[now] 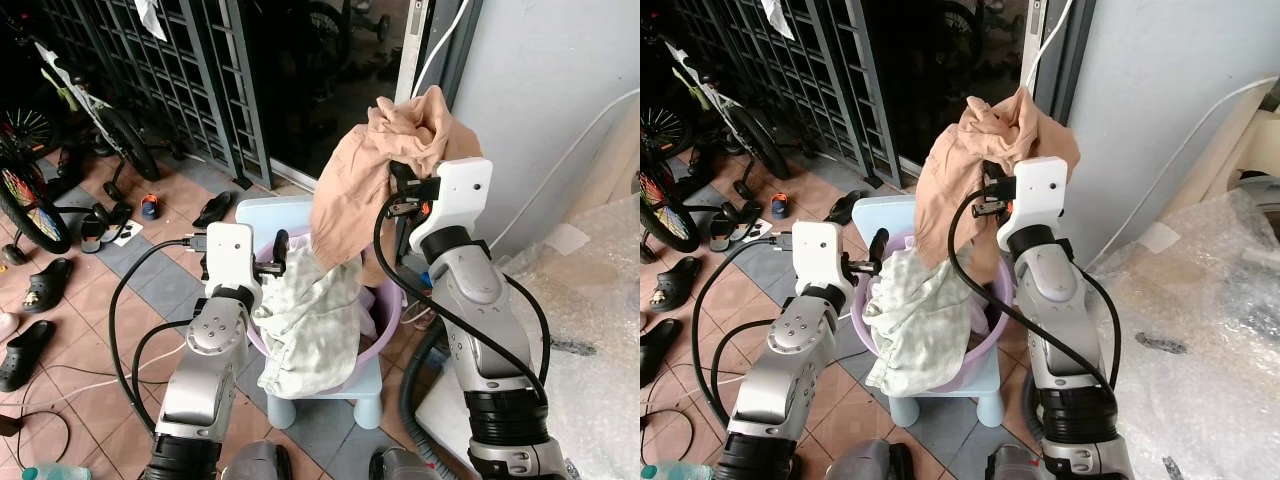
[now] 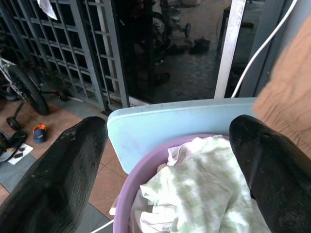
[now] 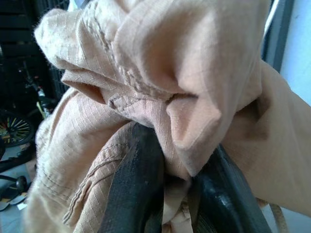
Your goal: Clothes washing
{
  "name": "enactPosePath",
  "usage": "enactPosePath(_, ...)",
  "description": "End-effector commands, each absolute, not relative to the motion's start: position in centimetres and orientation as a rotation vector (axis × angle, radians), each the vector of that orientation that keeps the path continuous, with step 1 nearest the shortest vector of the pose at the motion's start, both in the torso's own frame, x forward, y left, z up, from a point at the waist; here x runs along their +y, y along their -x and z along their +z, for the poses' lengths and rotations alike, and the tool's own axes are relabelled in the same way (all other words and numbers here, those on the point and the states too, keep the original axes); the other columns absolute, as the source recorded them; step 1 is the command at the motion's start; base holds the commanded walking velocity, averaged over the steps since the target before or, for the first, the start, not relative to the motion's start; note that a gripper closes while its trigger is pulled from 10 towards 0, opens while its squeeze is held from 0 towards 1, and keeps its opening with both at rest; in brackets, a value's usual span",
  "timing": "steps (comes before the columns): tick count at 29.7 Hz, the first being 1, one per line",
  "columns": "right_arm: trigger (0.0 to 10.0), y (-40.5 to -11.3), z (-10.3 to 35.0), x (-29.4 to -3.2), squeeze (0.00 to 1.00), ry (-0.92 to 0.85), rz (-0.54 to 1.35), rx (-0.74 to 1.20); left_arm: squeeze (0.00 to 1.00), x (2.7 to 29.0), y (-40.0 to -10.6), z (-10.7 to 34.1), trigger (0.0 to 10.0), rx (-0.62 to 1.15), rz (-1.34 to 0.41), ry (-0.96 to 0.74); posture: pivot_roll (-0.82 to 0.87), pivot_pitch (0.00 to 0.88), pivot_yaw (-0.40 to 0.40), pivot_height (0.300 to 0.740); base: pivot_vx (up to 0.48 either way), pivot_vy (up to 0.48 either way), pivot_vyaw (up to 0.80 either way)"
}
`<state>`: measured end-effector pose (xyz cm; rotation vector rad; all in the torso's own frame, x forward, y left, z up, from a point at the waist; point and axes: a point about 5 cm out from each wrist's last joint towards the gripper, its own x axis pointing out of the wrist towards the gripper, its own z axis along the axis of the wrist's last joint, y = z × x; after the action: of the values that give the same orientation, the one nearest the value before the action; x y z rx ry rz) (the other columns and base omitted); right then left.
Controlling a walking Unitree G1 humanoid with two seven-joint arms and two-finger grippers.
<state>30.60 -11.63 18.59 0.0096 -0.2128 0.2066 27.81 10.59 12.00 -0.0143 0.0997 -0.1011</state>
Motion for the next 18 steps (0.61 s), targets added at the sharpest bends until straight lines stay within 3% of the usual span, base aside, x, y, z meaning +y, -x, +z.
enactPosePath(1, 10.0, -30.64, 19.64, -11.11, 0.00, -0.013, 0.223, -0.255, 0.00, 10.70, -27.76, 11.77, 10.0, 0.106, -0.100, 0.012, -0.05, 0.000, 0.089, 0.740, 0.000, 0.000, 0.00)
enactPosePath(15, 10.0, -30.64, 19.36, -10.85, 0.00, -0.019, 0.215, -0.248, 0.00, 10.93, -27.61, 11.76, 10.0, 0.111, -0.102, 0.005, -0.04, 0.000, 0.096, 0.740, -0.219, 0.000, 0.00)
enactPosePath(18, 10.0, -30.63, 19.24, -10.80, 0.00, -0.020, 0.214, -0.246, 0.00, 10.99, -27.58, 11.67, 10.0, 0.114, -0.099, 0.005, -0.04, 0.000, 0.098, 0.740, 0.000, 0.000, 0.00)
